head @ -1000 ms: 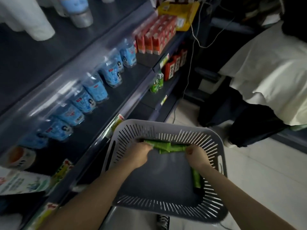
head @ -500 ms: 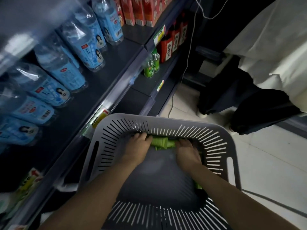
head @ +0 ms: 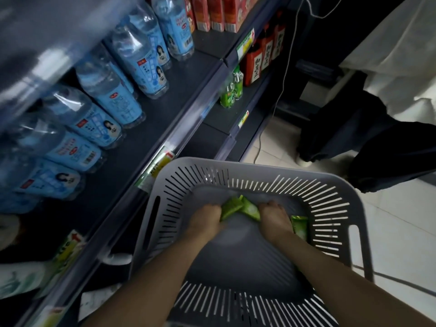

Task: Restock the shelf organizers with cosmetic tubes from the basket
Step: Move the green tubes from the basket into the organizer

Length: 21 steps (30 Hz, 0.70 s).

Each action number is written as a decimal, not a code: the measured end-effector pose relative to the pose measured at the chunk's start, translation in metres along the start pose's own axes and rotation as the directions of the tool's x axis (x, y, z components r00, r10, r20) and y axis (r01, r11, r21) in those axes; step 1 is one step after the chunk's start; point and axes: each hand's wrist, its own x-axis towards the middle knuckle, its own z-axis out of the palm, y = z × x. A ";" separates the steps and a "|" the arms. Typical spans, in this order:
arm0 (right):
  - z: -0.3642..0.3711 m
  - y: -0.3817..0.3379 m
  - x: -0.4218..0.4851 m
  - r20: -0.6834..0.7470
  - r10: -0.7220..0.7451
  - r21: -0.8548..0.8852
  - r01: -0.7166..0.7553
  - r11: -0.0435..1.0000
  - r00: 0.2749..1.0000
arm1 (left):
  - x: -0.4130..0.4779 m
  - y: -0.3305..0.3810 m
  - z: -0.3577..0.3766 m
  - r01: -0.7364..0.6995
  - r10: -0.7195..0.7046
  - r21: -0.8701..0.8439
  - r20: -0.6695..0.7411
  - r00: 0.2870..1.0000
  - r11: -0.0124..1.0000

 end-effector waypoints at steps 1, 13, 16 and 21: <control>-0.002 -0.005 -0.002 0.003 0.019 0.047 -0.019 0.999 1.000 | -0.005 -0.002 -0.003 0.027 -0.026 -0.128 0.011 1.000 0.991; -0.085 -0.055 -0.083 0.042 -0.031 0.653 -0.003 0.757 0.999 | -0.115 -0.009 -0.083 0.042 -0.088 -0.912 0.006 0.996 0.407; -0.116 -0.075 -0.113 -0.025 -0.120 0.702 0.103 0.705 0.992 | -0.154 -0.017 -0.111 -0.051 -0.070 -0.908 -0.088 0.994 0.416; -0.175 -0.129 -0.194 -0.110 -0.283 0.780 0.259 0.570 0.953 | -0.230 -0.025 -0.153 -0.241 -0.060 -0.865 -0.296 0.953 0.440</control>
